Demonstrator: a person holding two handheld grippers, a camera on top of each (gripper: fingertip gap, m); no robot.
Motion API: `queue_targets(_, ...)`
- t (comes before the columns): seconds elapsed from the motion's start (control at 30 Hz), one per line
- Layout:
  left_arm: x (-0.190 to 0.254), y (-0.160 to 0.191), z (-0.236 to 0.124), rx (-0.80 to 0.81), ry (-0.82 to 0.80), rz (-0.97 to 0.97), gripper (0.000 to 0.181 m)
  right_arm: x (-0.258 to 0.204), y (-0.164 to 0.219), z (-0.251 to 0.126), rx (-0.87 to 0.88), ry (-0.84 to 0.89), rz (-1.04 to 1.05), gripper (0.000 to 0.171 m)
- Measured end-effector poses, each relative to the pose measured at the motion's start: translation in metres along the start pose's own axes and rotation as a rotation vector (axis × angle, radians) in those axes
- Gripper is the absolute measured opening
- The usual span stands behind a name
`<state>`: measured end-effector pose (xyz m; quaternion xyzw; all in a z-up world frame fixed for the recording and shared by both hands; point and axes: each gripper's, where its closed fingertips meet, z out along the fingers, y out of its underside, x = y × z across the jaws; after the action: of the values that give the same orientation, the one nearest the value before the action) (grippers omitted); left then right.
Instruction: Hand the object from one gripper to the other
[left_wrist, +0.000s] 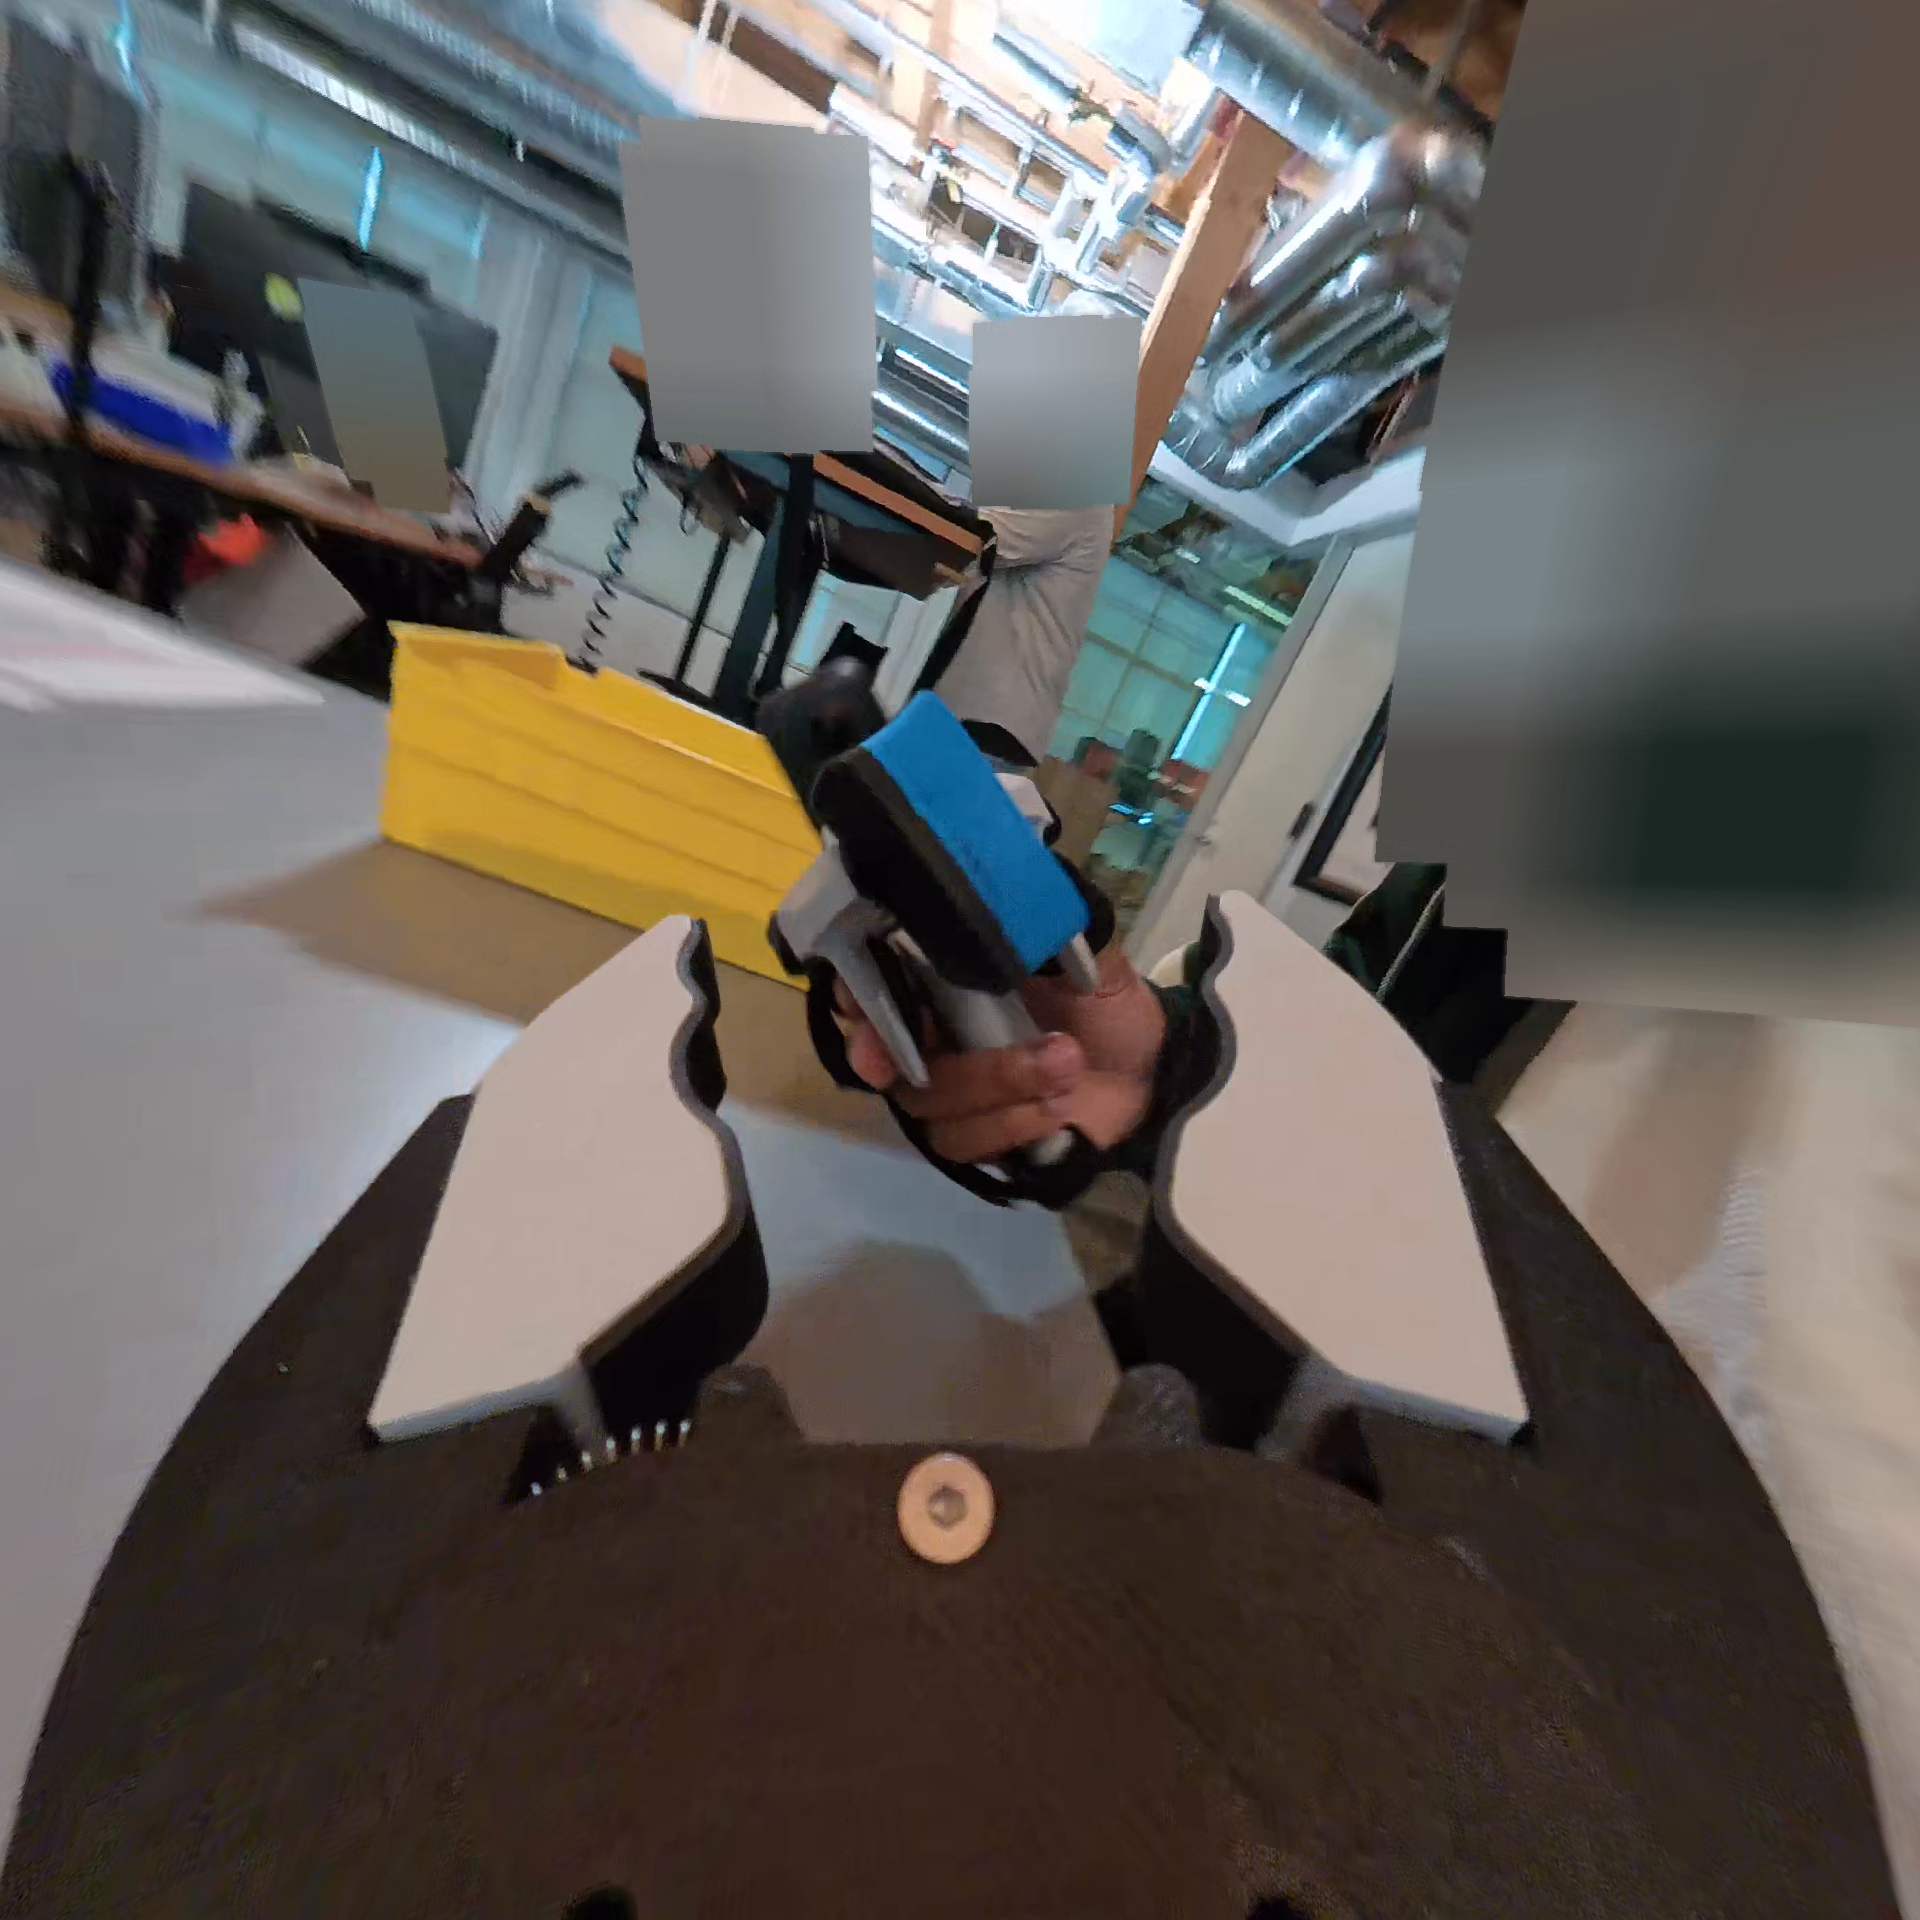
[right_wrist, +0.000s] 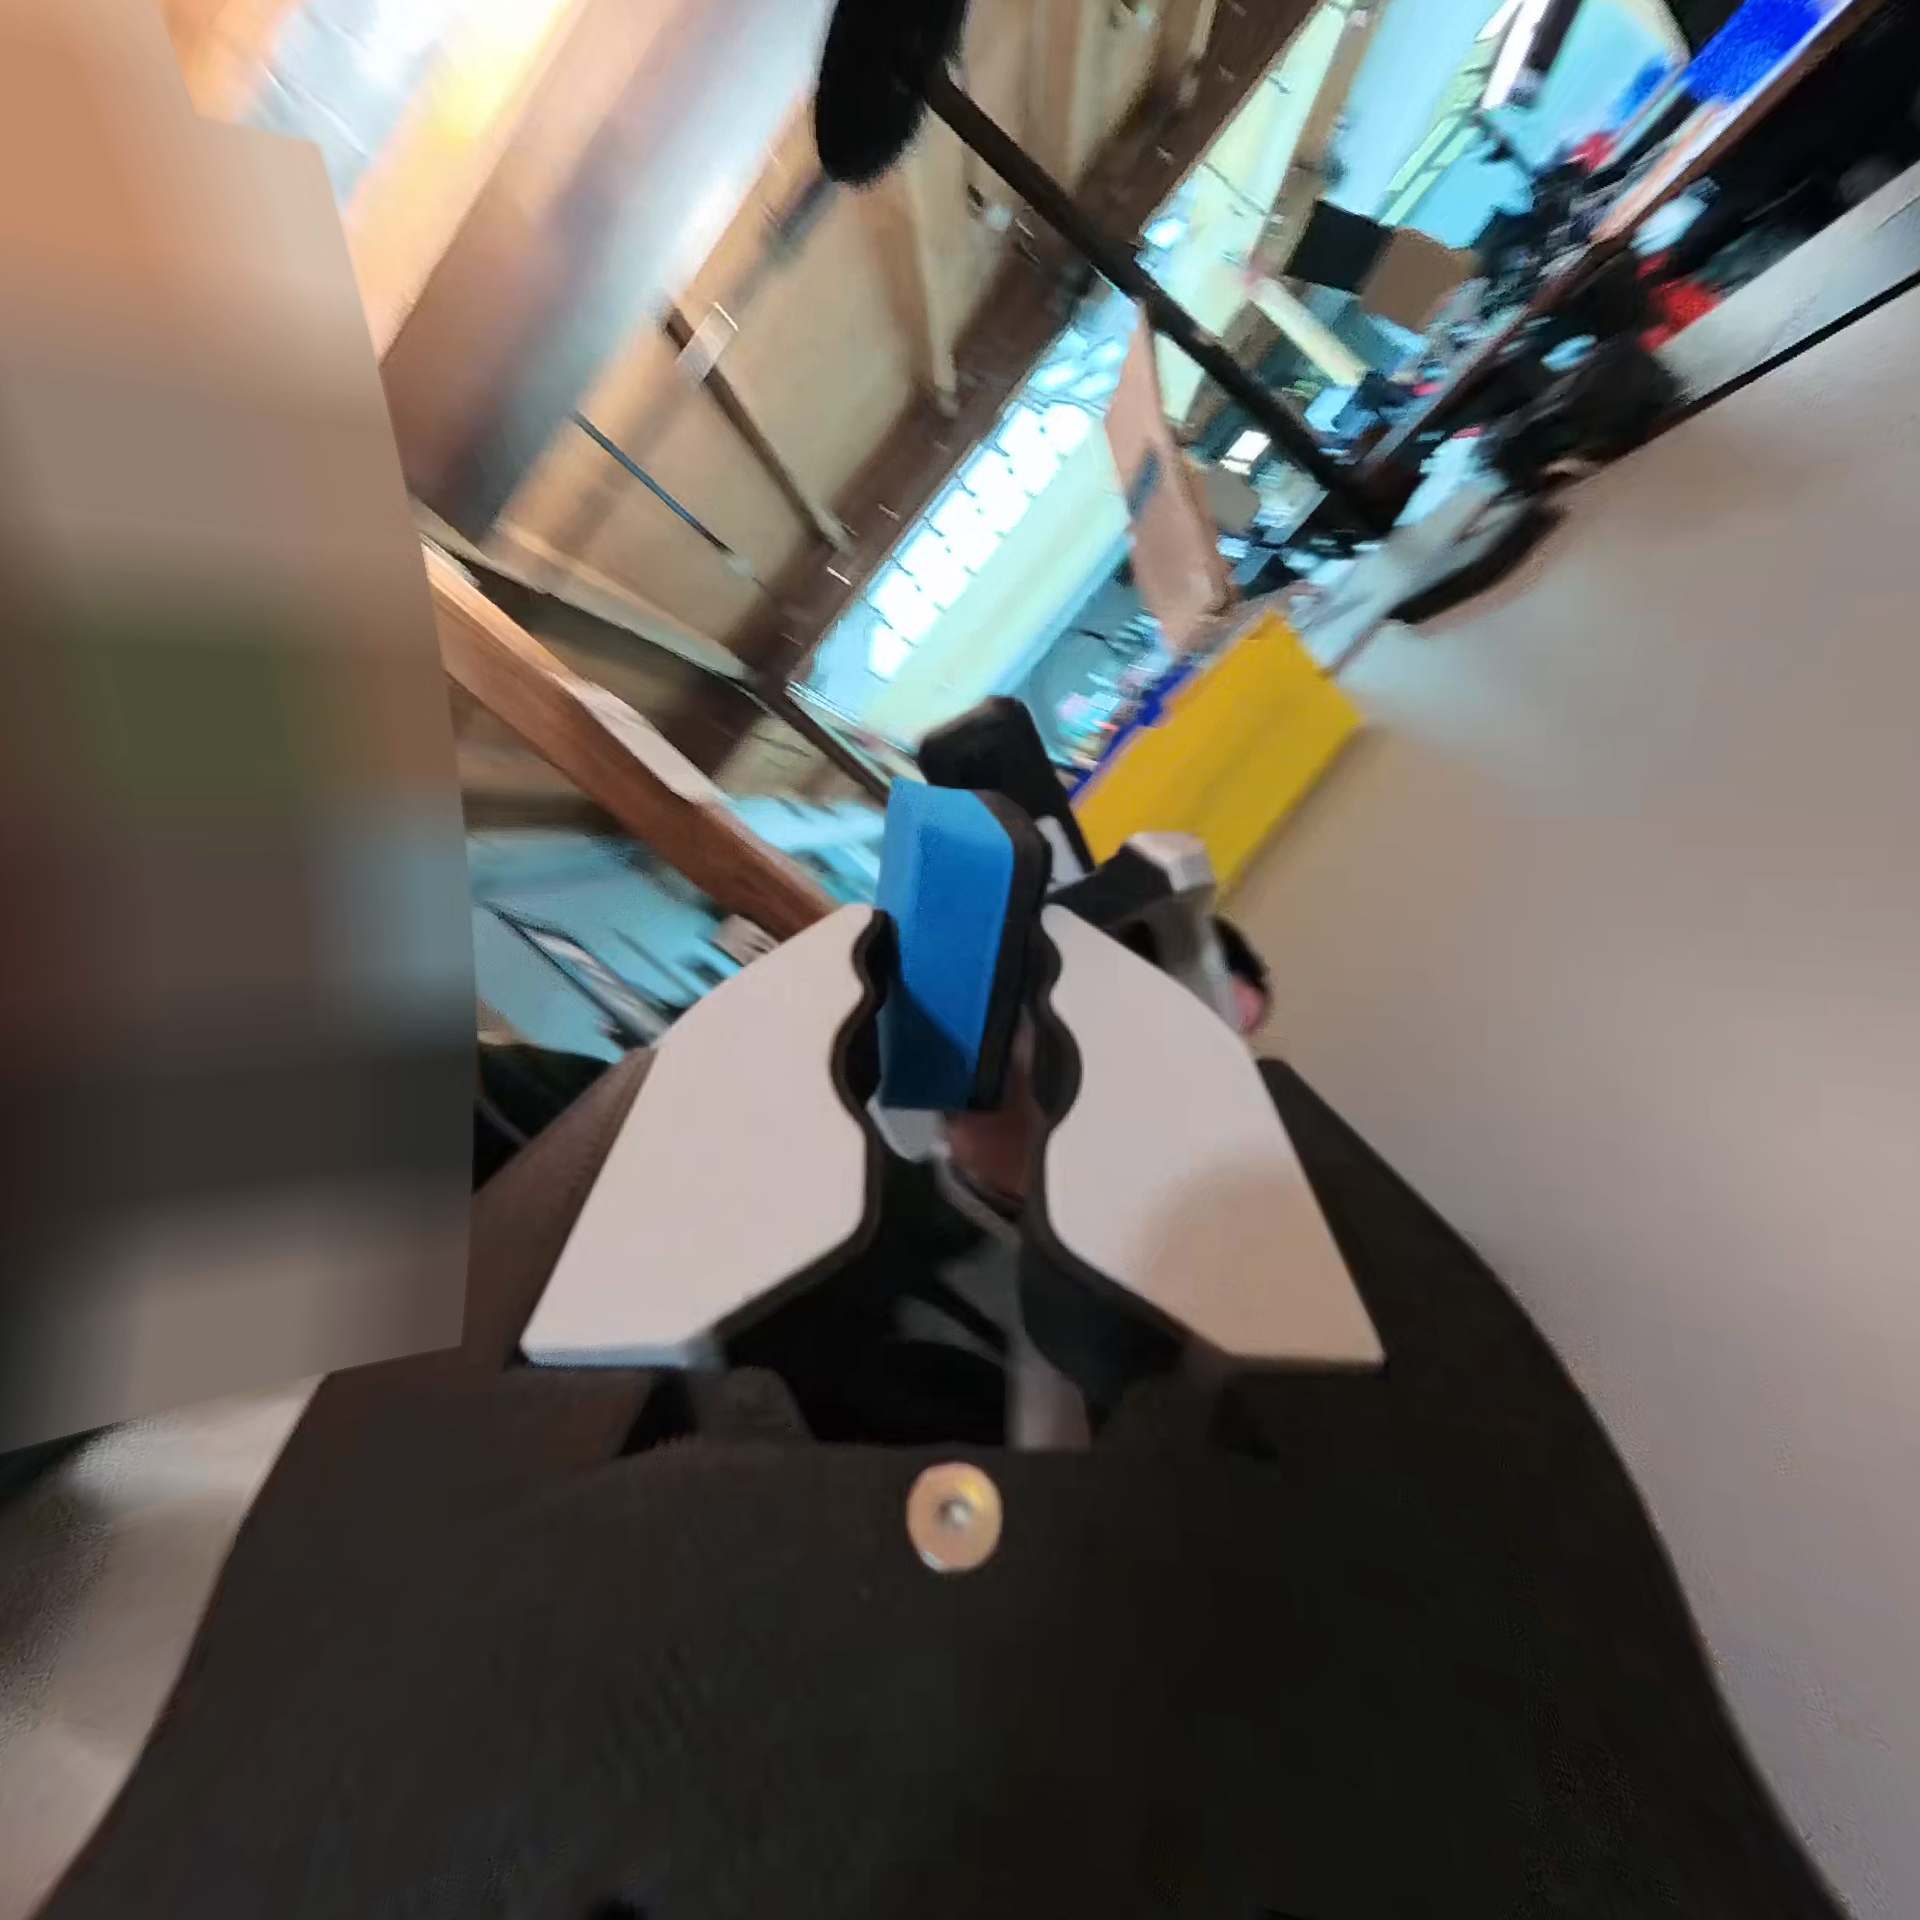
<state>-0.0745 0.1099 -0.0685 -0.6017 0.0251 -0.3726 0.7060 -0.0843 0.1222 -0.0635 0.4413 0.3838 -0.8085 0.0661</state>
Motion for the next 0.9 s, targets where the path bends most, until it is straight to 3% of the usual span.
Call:
queue_targets(0.07, -0.008, 0.003, -0.003, -0.017, -0.013, -0.113, 0.084, 0.007, 0.0, -0.004, -0.073, 0.116, -0.184, 0.025)
queue_targets(0.13, -0.013, 0.009, -0.006, -0.059, -0.027, -0.172, 0.067, 0.01, -0.001, -0.006, -0.106, 0.184, -0.298, 0.025)
queue_targets(0.27, -0.013, 0.016, -0.009, -0.127, -0.03, -0.188, 0.033, 0.015, 0.006, -0.005, -0.152, 0.235, -0.355, 0.025)
queue_targets(0.4, -0.011, 0.026, -0.006, -0.181, -0.033, -0.198, 0.022, 0.019, 0.013, -0.001, -0.199, 0.285, -0.435, 0.026)
queue_targets(0.63, -0.014, 0.027, -0.007, -0.178, -0.048, -0.228, 0.021, 0.02, 0.013, -0.002, -0.202, 0.319, -0.522, 0.028)
queue_targets(0.73, -0.016, 0.023, -0.009, -0.153, -0.05, -0.289, 0.021, 0.018, 0.004, -0.003, -0.154, 0.33, -0.606, 0.058)
queue_targets(0.8, -0.019, 0.022, -0.012, -0.135, -0.045, -0.364, 0.021, 0.014, -0.004, -0.002, -0.122, 0.34, -0.776, 0.082)
queue_targets(0.9, -0.018, 0.026, -0.014, -0.157, 0.01, -0.491, 0.021, 0.009, 0.005, -0.001, -0.224, 0.325, -1.077, 0.085)
